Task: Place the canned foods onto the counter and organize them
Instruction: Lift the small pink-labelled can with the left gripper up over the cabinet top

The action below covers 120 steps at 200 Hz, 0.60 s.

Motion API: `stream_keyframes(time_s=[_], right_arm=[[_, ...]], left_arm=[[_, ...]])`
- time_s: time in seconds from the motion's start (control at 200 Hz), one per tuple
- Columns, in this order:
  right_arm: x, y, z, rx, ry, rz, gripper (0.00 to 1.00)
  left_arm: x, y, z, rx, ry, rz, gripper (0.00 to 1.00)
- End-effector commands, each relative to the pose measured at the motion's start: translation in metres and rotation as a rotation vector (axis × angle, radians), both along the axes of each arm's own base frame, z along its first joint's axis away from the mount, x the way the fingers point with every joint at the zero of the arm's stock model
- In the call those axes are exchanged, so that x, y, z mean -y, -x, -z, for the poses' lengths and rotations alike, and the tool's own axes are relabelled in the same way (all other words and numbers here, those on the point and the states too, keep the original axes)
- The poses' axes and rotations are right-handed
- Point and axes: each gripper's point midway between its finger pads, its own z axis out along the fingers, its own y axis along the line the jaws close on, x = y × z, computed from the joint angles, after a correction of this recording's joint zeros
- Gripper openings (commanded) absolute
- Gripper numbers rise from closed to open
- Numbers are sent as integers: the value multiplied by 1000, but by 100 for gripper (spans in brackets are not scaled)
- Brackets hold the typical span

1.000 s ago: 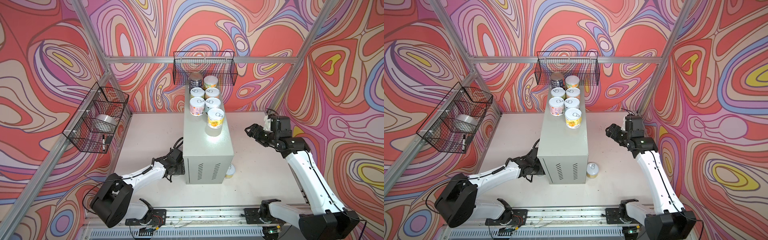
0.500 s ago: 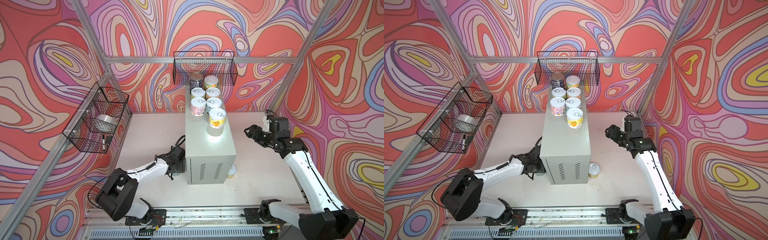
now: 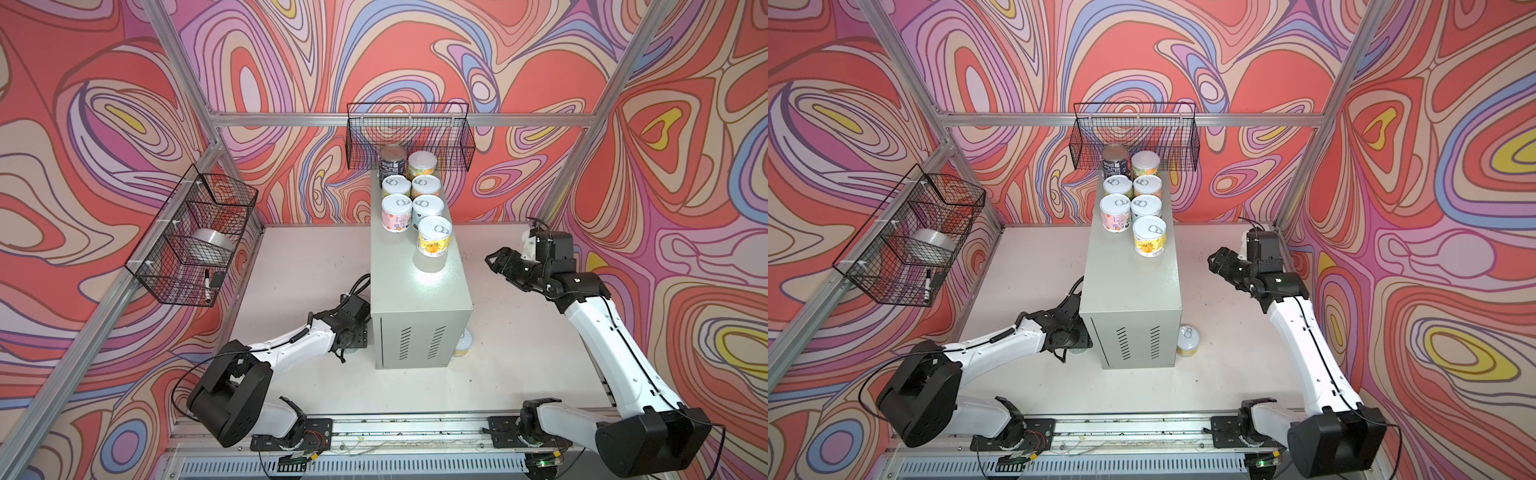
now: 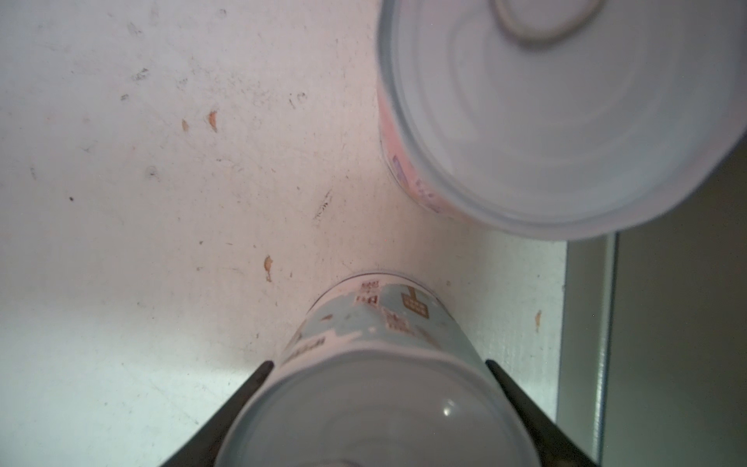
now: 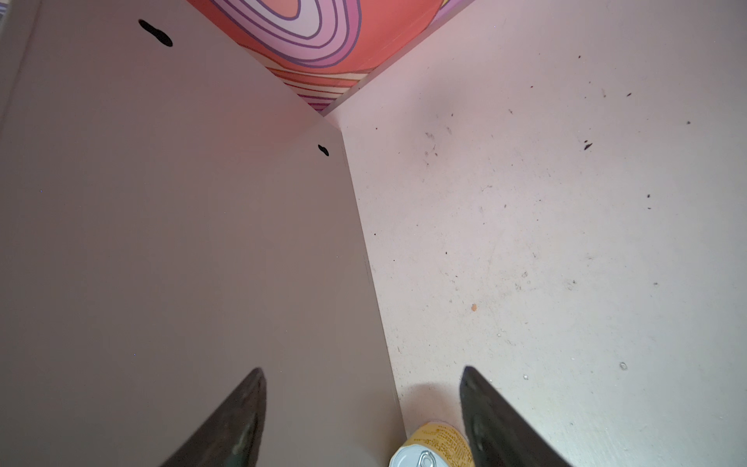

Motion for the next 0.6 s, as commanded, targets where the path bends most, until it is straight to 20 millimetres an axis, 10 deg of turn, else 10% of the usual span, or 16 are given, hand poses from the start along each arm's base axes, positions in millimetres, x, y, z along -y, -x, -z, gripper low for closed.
stream_keyframes(time_s=[0.0,0.351,0.436,0.521,0.596], right_arm=[[0,-2,6,0,4,-10,77],[1,1,20,-21,10,-12,77],[-1,1,24,-27,4,-15,77],[-1,1,25,-27,0,-14,77],[0,1,25,-26,1,-14,77]], left_arm=[[-6,14,11,-64,-28,-11,80],[-3,17,15,-77,-10,-7,63],[-2,20,19,-92,-2,-6,47],[-4,23,18,-106,-6,-12,1],[-7,26,13,-106,-10,-16,0]])
